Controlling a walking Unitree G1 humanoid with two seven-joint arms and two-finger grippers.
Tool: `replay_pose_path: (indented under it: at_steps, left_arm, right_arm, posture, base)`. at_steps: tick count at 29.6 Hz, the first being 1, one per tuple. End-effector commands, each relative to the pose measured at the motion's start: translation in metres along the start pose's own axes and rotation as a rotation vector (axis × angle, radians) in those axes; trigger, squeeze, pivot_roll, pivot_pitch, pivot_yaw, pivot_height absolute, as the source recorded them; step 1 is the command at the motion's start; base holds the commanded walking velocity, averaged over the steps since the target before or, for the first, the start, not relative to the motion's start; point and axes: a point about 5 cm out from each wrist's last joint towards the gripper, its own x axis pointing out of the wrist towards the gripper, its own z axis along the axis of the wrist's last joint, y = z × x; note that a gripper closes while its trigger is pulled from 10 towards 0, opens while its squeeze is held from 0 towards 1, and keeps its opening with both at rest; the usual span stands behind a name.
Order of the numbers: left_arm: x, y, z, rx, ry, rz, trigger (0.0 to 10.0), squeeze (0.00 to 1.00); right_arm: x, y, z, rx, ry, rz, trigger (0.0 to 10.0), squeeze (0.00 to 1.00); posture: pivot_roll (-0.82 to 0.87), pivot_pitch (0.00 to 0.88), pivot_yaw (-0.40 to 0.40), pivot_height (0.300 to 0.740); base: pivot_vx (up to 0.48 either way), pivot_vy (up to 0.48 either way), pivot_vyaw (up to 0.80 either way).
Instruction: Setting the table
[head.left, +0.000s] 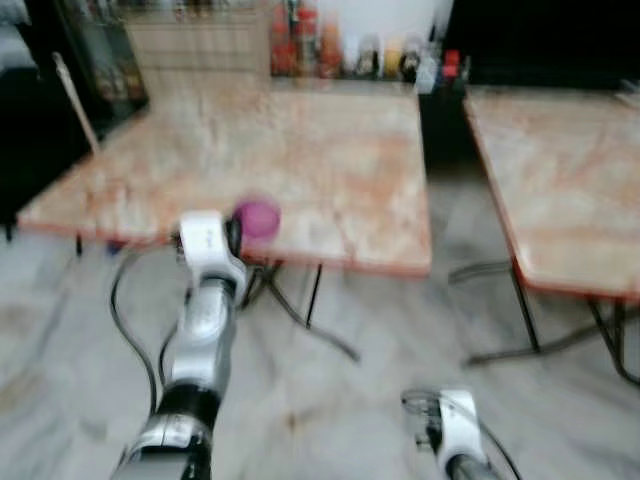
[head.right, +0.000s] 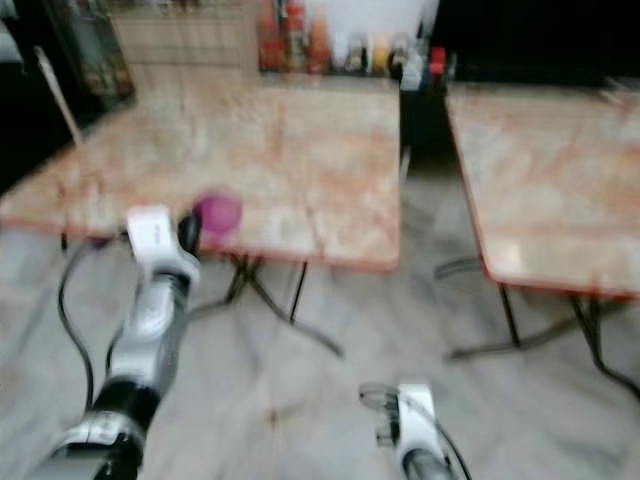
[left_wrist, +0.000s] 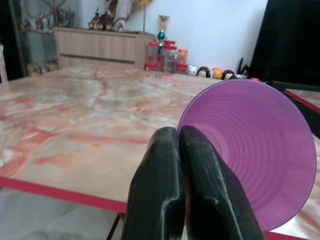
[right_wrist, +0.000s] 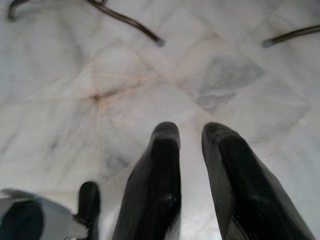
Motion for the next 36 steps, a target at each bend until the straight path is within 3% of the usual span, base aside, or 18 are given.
replay_pose_path:
  at_steps: [1, 15, 23, 31, 36]
  left_arm:
    - [0.0042, -0.0078, 0.0049, -0.010, -0.014, -0.026, 10.0, 0.00]
    - [0.0028, -0.0102, 0.0034, -0.011, -0.010, -0.043, 10.0, 0.00]
    - [0.0020, -0.0104, 0.0032, -0.010, -0.010, -0.050, 10.0, 0.00]
    - [0.0039, -0.0124, 0.0056, 0.009, -0.014, -0.062, 10.0, 0.00]
    - [0.0037, -0.0171, 0.0086, -0.021, -0.030, -0.077, 10.0, 0.00]
  right_arm:
    - [-0.0002, -0.0063, 0.0021, 0.003, -0.007, -0.017, 10.0, 0.00]
    - [-0.0006, -0.0086, 0.0006, 0.016, -0.002, -0.027, 10.0, 0.00]
    - [-0.0005, -0.0081, 0.0018, 0.015, -0.011, -0.025, 10.0, 0.00]
    - [-0.0003, -0.0090, 0.0033, 0.018, -0.017, -0.032, 10.0, 0.00]
    - [-0.0008, -0.0104, 0.0014, 0.020, -0.012, -0.037, 10.0, 0.00]
  posture:
    - [0.06, 0.000, 0.030, 0.714]
    - [0.06, 0.000, 0.028, 0.714]
    - [0.06, 0.000, 0.029, 0.714]
    - [0.05, 0.000, 0.029, 0.714]
    - [0.05, 0.000, 0.029, 0.714]
  base:
    - [0.000, -0.401, 0.00]
    - [0.000, -0.400, 0.00]
    - [0.000, -0.399, -0.46]
    - [0.180, -0.393, 0.00]
    - [0.000, 0.000, 0.00]
